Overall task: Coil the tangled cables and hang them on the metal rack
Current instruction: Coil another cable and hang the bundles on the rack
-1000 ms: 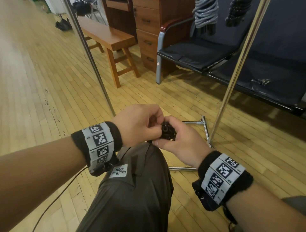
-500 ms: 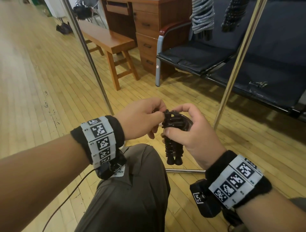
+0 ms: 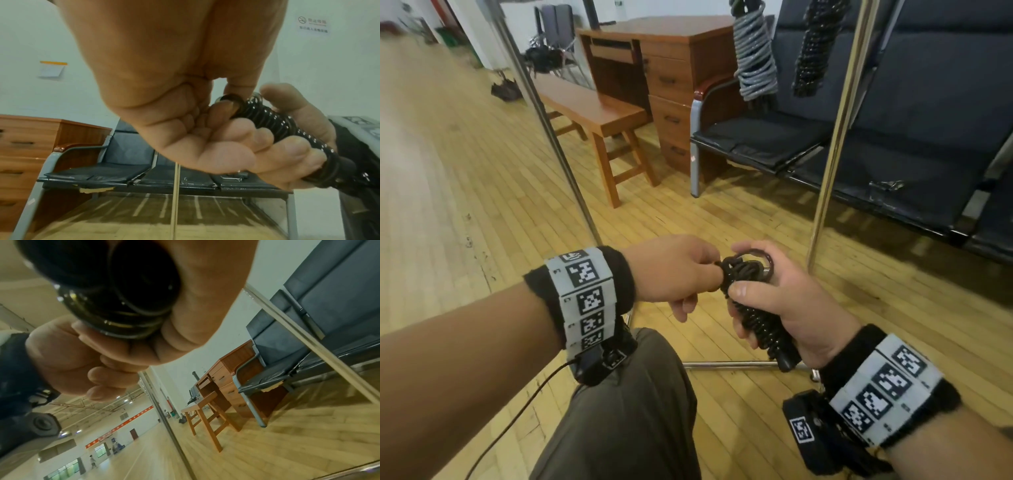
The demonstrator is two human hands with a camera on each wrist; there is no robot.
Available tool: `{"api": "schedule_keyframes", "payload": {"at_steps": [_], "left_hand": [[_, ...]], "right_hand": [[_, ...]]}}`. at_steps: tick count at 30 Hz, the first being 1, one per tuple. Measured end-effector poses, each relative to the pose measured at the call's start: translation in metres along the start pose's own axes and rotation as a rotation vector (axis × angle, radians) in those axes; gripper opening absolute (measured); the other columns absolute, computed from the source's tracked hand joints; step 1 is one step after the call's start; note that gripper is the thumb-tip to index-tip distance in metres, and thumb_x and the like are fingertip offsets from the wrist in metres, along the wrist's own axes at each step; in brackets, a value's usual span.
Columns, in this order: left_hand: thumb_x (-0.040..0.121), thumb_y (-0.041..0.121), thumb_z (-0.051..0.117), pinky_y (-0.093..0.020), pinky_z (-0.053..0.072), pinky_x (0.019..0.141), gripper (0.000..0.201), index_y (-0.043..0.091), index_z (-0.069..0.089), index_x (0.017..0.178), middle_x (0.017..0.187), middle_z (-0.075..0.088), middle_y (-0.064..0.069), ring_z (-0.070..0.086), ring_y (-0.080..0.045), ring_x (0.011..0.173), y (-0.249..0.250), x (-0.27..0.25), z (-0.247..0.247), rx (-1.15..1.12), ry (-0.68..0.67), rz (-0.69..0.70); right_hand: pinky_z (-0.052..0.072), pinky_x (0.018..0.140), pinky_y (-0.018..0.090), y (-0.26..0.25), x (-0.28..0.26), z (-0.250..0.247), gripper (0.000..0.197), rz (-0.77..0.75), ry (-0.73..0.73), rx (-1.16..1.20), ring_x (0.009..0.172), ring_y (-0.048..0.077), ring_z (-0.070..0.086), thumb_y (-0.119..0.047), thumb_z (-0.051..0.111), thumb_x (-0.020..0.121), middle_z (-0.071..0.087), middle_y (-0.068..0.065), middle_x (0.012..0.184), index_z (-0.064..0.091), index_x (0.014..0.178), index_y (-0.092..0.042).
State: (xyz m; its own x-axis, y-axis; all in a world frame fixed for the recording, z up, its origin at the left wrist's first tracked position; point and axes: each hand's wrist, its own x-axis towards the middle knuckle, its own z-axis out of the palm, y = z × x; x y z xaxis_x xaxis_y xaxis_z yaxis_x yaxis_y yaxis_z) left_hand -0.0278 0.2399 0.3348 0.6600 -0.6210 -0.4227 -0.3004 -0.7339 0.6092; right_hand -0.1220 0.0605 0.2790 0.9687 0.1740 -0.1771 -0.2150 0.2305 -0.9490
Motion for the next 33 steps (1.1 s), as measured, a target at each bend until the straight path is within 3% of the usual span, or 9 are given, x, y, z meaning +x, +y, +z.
{"api": "schedule_keyframes", "payload": {"at_steps": [3,6,8,10,14,18,24,27,33], "left_hand": [[0.107,0.024,0.049,-0.026,0.059,0.062,0.027,0.018,0.064,0.085,0.056,0.062,0.006,0.068,-0.014,0.057,0.007,0.006,0.007,-0.045,-0.005,-0.029],[0.106,0.022,0.051,-0.025,0.055,0.056,0.030,0.016,0.064,0.080,0.055,0.060,0.004,0.066,-0.015,0.052,0.016,0.015,0.017,-0.164,0.070,-0.038],[0.105,0.020,0.052,-0.026,0.054,0.053,0.032,0.015,0.064,0.076,0.056,0.060,0.000,0.064,-0.016,0.051,0.025,0.020,0.025,-0.264,0.074,-0.031],[0.105,0.021,0.053,-0.028,0.056,0.054,0.032,0.014,0.067,0.077,0.061,0.067,-0.004,0.068,-0.018,0.056,0.034,0.024,0.034,-0.286,0.070,-0.020],[0.107,0.023,0.052,-0.025,0.060,0.058,0.023,0.017,0.072,0.096,0.079,0.080,-0.002,0.077,-0.017,0.069,0.050,0.031,0.052,-0.034,0.142,0.014],[0.105,0.023,0.052,-0.021,0.050,0.056,0.021,0.022,0.066,0.089,0.076,0.075,0.002,0.067,-0.006,0.058,0.056,0.032,0.056,0.151,0.241,0.027],[0.104,0.025,0.050,-0.025,0.043,0.059,0.022,0.025,0.060,0.085,0.081,0.069,0.002,0.065,-0.013,0.071,0.056,0.025,0.046,0.415,0.332,0.052],[0.104,0.026,0.046,-0.026,0.037,0.057,0.025,0.028,0.053,0.080,0.077,0.061,0.004,0.056,-0.012,0.068,0.054,0.024,0.045,0.540,0.357,0.095],[0.097,0.035,0.034,-0.023,0.032,0.054,0.027,0.027,0.059,0.096,0.069,0.054,0.007,0.050,-0.008,0.060,0.041,0.012,0.044,0.613,0.515,0.315]], "right_hand": [[0.058,0.058,0.042,0.002,-0.005,-0.011,0.095,-0.001,0.092,-0.091,0.074,0.033,0.072,-0.022,0.090,0.068,0.073,0.017,0.103,0.039,0.141,-0.055],[0.064,0.070,0.040,0.004,-0.010,-0.023,0.112,-0.050,0.308,-0.474,0.079,0.016,0.077,-0.040,0.089,0.071,0.071,0.001,0.104,0.013,0.151,-0.062],[0.063,0.063,0.032,0.009,-0.014,-0.027,0.111,-0.090,0.409,-0.704,0.072,0.004,0.072,-0.048,0.079,0.078,0.069,-0.008,0.094,-0.002,0.153,-0.062],[0.057,0.053,0.028,0.017,-0.017,-0.026,0.106,-0.155,0.489,-0.858,0.063,0.004,0.068,-0.047,0.068,0.083,0.068,-0.009,0.085,-0.010,0.152,-0.061],[0.058,0.052,0.032,0.022,-0.022,-0.028,0.098,-0.216,0.557,-1.017,0.058,0.005,0.063,-0.047,0.057,0.085,0.064,-0.013,0.077,-0.010,0.155,-0.053],[0.057,0.053,0.032,0.015,-0.019,-0.031,0.107,-0.218,0.607,-1.141,0.062,0.003,0.060,-0.045,0.070,0.087,0.058,-0.015,0.076,-0.009,0.158,-0.044],[0.059,0.056,0.037,0.009,-0.012,-0.041,0.110,-0.106,0.618,-1.120,0.060,0.011,0.063,-0.036,0.072,0.087,0.063,-0.005,0.074,-0.012,0.158,-0.043],[0.053,0.054,0.032,0.010,-0.004,-0.046,0.108,-0.025,0.607,-1.055,0.063,0.011,0.063,-0.034,0.073,0.084,0.064,-0.005,0.077,-0.004,0.159,-0.042],[0.053,0.050,0.032,0.002,0.003,-0.059,0.096,0.059,0.477,-0.551,0.055,0.018,0.066,-0.023,0.072,0.079,0.074,0.006,0.080,0.020,0.156,-0.050]]}}
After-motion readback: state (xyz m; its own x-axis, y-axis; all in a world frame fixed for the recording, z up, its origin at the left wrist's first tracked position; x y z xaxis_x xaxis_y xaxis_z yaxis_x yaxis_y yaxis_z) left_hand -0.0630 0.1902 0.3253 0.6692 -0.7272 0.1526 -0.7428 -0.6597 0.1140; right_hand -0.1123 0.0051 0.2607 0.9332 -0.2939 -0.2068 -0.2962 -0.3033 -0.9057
